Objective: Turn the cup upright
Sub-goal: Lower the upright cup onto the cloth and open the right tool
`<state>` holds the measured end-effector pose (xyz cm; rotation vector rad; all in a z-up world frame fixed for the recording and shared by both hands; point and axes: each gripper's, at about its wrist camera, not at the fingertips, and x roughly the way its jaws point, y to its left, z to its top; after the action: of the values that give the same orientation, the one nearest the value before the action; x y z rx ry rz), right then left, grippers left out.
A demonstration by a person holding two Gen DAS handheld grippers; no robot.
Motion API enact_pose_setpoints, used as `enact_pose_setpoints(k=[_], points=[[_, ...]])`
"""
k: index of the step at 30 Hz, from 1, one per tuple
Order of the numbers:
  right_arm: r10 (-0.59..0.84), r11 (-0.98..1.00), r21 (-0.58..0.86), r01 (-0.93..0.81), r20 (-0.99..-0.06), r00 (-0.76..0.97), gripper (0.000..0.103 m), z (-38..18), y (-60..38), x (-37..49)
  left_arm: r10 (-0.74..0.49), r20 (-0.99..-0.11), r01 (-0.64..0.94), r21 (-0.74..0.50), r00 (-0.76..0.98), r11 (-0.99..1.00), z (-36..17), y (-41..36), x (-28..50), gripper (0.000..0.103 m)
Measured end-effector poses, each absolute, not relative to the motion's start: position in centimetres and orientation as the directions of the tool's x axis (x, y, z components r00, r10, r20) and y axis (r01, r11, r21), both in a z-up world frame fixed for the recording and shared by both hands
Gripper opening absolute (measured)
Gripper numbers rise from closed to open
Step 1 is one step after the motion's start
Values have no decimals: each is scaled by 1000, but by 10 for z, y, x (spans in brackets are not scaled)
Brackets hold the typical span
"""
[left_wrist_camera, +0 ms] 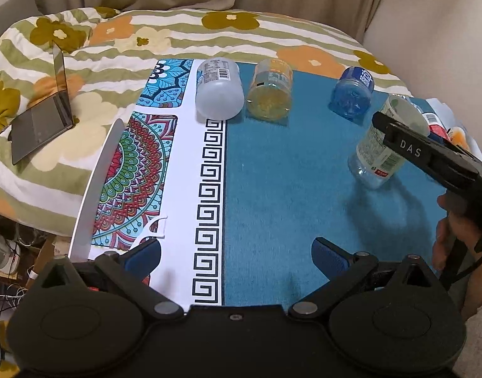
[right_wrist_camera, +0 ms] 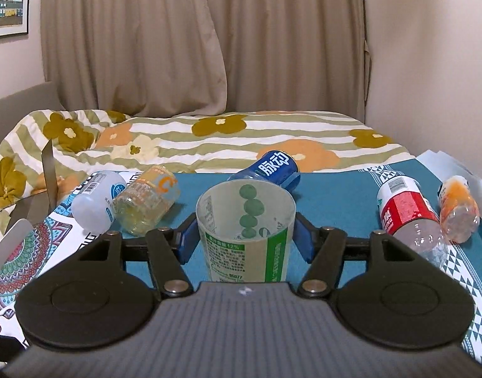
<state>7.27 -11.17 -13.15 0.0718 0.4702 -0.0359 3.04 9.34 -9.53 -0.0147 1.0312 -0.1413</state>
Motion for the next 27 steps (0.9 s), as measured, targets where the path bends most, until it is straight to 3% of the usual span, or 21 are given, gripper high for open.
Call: enact_pose_setpoints(k=[3, 7, 17, 27], points=[[-6, 996, 77, 48, -474, 880, 80, -132, -112, 71, -128, -853, 113, -81, 507, 990, -94, 92, 31, 103], [-7, 995, 82, 53, -485, 875, 96, -131, -114, 70, -124, -849, 111, -77, 513, 991, -93, 90, 30, 103], [50, 994, 105, 10, -551, 833, 100, -123, -121, 67, -114, -843, 80, -84, 526, 993, -83, 86, 24, 103], [104, 990, 144, -6, -679, 727, 103, -58, -149, 48, -97, -789, 69, -70, 606, 995, -29, 65, 20, 103]])
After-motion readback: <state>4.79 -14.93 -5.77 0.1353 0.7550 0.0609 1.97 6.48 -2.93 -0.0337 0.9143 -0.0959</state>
